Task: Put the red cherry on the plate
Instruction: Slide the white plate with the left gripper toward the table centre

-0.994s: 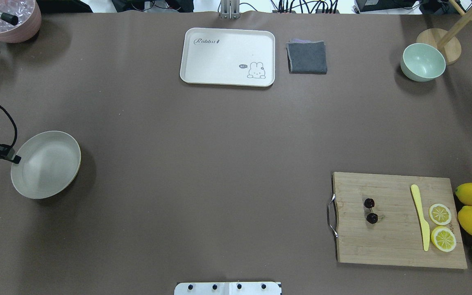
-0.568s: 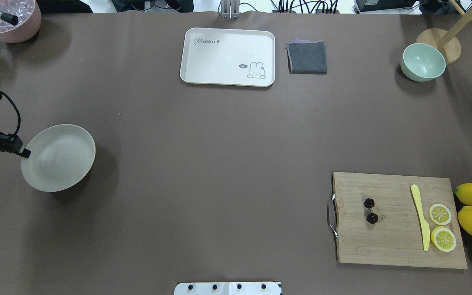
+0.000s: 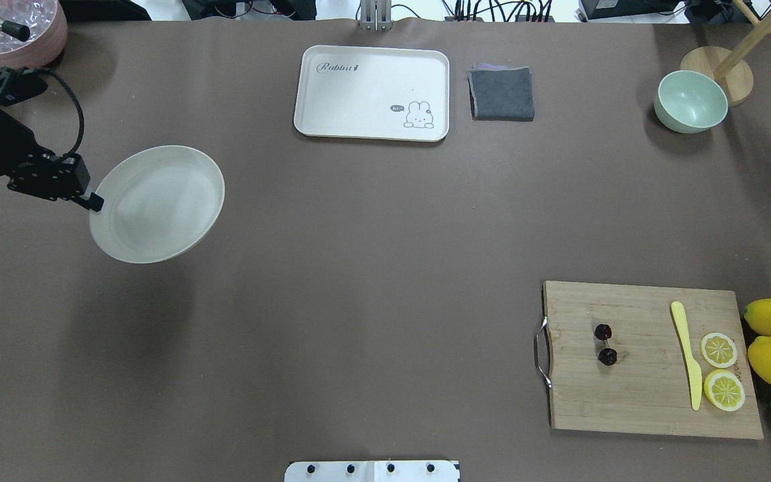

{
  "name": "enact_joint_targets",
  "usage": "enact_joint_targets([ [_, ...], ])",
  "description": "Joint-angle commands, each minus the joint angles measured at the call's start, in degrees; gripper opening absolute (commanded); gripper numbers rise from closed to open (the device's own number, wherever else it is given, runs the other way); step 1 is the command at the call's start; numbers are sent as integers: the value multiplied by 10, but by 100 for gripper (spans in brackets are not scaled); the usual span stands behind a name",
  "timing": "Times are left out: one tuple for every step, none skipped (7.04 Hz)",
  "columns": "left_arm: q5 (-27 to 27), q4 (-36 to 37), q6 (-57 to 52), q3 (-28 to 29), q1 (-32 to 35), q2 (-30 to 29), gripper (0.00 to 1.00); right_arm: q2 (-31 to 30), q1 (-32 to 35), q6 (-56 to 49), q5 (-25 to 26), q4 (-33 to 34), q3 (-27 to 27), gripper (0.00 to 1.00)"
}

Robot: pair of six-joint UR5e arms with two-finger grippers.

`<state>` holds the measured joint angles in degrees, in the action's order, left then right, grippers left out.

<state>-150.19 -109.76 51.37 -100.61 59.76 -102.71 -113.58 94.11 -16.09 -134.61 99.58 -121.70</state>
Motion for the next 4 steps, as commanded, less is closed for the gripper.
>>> enact_joint_targets([
  [56, 20, 115, -41, -85, -55, 0, -1, 5, 0, 3, 0, 0, 100],
  [98, 20, 157, -41, -136, -77, 0, -1, 4, 0, 6, 1, 1, 100],
  [141, 20, 176, -42, -177, -82, 0, -1, 4, 0, 6, 1, 1, 100],
  [174, 37, 177, -41, -209, -88, 0, -2, 7, 0, 6, 1, 1, 100],
])
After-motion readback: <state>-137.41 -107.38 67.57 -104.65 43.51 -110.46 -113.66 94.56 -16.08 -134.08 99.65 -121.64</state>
